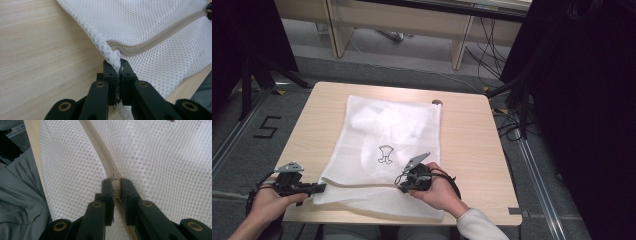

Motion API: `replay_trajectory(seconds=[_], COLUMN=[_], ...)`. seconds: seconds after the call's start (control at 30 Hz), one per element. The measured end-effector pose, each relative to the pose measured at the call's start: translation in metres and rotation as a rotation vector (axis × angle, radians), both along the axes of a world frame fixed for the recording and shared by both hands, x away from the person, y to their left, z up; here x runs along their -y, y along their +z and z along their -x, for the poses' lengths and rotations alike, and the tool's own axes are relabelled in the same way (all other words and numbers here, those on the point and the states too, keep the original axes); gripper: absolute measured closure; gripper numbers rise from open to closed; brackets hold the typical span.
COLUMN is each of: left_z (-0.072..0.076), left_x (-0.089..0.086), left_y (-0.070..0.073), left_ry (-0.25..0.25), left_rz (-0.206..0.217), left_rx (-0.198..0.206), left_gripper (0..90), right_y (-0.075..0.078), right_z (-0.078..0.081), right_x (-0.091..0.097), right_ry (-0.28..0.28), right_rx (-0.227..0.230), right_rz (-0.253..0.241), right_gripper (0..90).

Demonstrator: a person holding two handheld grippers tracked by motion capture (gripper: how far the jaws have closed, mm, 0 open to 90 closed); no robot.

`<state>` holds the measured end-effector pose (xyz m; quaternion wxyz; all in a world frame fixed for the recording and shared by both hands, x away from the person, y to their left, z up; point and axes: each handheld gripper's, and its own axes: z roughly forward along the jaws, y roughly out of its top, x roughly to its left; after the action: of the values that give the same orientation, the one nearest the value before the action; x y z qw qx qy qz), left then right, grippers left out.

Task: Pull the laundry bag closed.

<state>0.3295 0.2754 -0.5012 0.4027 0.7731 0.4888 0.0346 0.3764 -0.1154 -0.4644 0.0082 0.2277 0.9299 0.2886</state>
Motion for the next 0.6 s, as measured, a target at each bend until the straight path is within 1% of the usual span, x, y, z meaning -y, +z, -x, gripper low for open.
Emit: replay_trajectory(seconds=[0.03, 0.07, 0.1, 0.13, 0.17, 0.2, 0.23, 0.27, 0.3, 0.33, 0.37, 0.4, 0.47, 0.5, 0.57, 0.6], left_z=[-0.0003, -0.0003, 0.0001, -0.0002, -0.0004, 0.0004, 0.0004, -0.0002, -0.0003, 0.0004, 0.0, -0.0001, -0.0003, 0.0002, -0.0002, 0.0001], left_x=[-0.0001, -0.0001, 0.0003, -0.0005, -0.0002, 0.0016, 0.0015, -0.0004, -0.0001, 0.0016, 0.0002, 0.0001, -0.0002, 0.0007, 0.0001, 0.0008], left_y=[-0.0004, -0.0003, -0.0001, -0.0001, -0.0003, -0.0004, -0.0004, -0.0001, -0.0004, -0.0005, -0.0001, -0.0005, -0.0003, -0.0002, -0.0006, -0.0004], left_ry=[0.003, 0.004, 0.002, -0.004, 0.003, 0.014, 0.013, -0.001, 0.005, 0.015, 0.001, 0.007, 0.004, 0.007, 0.008, 0.009], left_rz=[0.001, 0.0, 0.0, -0.002, -0.001, 0.014, 0.013, -0.002, -0.001, 0.016, 0.001, -0.003, 0.0, 0.006, -0.004, 0.016], left_rx=[-0.002, -0.002, 0.004, -0.002, -0.003, 0.003, 0.004, -0.003, -0.002, 0.002, 0.003, 0.001, -0.003, 0.001, 0.0, -0.003], left_gripper=[85.5, 85.5, 85.5, 85.5, 85.5, 85.5, 85.5, 85.5, 85.5, 85.5, 85.5, 85.6, 85.5, 85.5, 85.5, 85.6], right_y=[0.0007, 0.0009, 0.0009, 0.0009, 0.0009, 0.001, 0.0003, 0.0002, 0.0004, -0.0001, -0.0002, 0.0, -0.0009, -0.0007, -0.0007, -0.0011], right_z=[0.0014, 0.0018, 0.0018, 0.0016, 0.0016, 0.0017, 0.002, 0.0018, 0.0022, 0.0008, 0.0006, 0.0005, -0.0001, 0.0007, 0.0011, 0.0007], right_x=[0.0016, 0.002, 0.002, 0.0037, 0.0037, 0.0042, 0.0044, 0.005, 0.0055, 0.0059, 0.0063, 0.007, 0.0078, 0.0085, 0.0096, 0.0102], right_ry=[-0.022, -0.027, -0.027, -0.026, -0.026, -0.027, -0.029, -0.024, -0.027, -0.015, -0.011, -0.01, -0.007, -0.015, -0.014, -0.011], right_rx=[-0.02, -0.029, -0.029, -0.019, -0.019, -0.022, -0.021, -0.023, -0.034, -0.013, -0.011, -0.017, -0.01, -0.011, -0.015, -0.006], right_rz=[0.005, 0.002, 0.002, 0.004, 0.004, 0.004, 0.005, 0.009, 0.008, 0.005, 0.005, 0.0, 0.005, 0.004, 0.006, 0.008], right_gripper=[82.6, 82.6, 82.6, 82.6, 82.6, 82.6, 82.6, 82.6, 82.6, 82.6, 82.6, 82.6, 82.6, 82.6, 82.6, 82.6])
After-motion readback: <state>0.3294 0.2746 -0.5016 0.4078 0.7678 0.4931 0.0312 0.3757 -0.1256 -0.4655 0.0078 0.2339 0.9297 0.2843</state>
